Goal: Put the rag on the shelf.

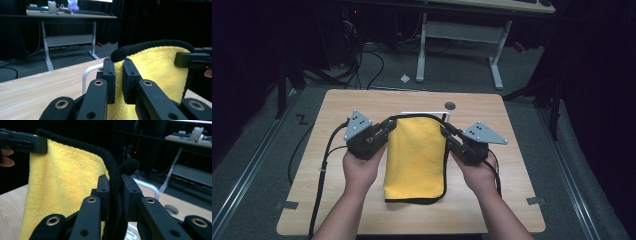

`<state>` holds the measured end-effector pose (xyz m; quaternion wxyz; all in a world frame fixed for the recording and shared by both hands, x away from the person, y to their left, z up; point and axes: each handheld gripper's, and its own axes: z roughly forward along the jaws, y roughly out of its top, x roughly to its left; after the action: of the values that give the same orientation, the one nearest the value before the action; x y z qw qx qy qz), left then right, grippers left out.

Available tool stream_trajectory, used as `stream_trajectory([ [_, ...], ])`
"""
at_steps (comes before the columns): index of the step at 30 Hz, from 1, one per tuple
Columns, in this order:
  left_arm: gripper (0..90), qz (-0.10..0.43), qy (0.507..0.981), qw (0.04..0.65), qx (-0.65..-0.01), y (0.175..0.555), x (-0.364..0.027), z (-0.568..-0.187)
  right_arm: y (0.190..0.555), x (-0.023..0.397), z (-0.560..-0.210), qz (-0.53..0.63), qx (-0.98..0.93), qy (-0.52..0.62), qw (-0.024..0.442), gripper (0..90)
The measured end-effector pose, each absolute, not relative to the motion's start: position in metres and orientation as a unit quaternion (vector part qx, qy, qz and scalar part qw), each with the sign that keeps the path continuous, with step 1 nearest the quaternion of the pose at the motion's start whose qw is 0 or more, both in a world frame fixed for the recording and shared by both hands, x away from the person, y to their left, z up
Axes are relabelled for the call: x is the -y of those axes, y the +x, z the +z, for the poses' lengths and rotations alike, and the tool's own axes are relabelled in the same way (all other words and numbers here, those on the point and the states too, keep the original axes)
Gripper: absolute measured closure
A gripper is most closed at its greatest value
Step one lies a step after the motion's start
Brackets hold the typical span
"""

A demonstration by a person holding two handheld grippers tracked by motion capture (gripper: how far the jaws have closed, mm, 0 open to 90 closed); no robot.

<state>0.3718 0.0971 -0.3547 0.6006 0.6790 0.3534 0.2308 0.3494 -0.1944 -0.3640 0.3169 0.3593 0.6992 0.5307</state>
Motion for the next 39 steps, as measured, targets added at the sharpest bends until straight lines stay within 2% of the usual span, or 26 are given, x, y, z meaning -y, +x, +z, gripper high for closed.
stream_trajectory([
  [8,82.8,0.235,0.671,0.612,-0.346,0.373,-0.096,-0.336,0.350,0.198,-0.345,0.546,-0.685,0.355,0.327,78.4],
  [25,83.5,0.236,0.663,0.623,-0.343,0.384,-0.103,-0.330,0.358,0.198,-0.330,0.551,-0.684,0.340,0.337,78.5],
  [33,83.6,0.258,0.658,0.622,-0.337,0.405,-0.105,-0.314,0.380,0.192,-0.315,0.547,-0.679,0.332,0.358,78.4],
  [39,83.7,0.273,0.661,0.614,-0.334,0.426,-0.105,-0.306,0.405,0.190,-0.309,0.550,-0.673,0.341,0.357,78.5],
])
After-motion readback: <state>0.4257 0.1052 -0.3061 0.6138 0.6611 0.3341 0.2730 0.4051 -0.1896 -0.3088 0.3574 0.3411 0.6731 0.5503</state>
